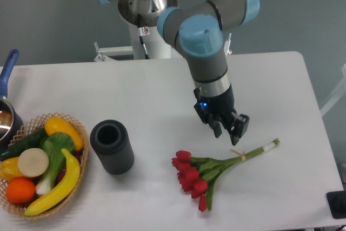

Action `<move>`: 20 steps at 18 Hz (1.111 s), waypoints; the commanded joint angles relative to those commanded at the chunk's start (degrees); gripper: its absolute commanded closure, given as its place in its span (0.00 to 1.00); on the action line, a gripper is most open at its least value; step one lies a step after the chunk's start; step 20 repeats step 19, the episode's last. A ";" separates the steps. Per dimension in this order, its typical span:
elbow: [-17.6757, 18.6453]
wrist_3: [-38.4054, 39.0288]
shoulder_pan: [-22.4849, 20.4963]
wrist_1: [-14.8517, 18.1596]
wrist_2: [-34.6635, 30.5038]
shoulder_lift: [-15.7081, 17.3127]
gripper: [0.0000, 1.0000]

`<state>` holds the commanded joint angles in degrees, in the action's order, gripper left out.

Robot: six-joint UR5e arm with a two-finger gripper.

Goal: Place the flowers on the table

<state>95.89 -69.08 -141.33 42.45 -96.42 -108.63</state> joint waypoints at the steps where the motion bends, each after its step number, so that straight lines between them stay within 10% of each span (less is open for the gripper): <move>1: -0.17 0.00 0.00 -0.09 0.27 -0.35 0.43; 2: -0.35 0.09 -0.17 -0.17 1.75 -0.87 0.33; 3: -0.87 0.00 -0.78 -0.18 4.72 -1.31 0.00; 7: -1.32 0.52 -4.92 -0.26 19.68 -1.40 0.00; 20: -6.24 -3.24 -4.92 0.09 19.52 -3.08 0.00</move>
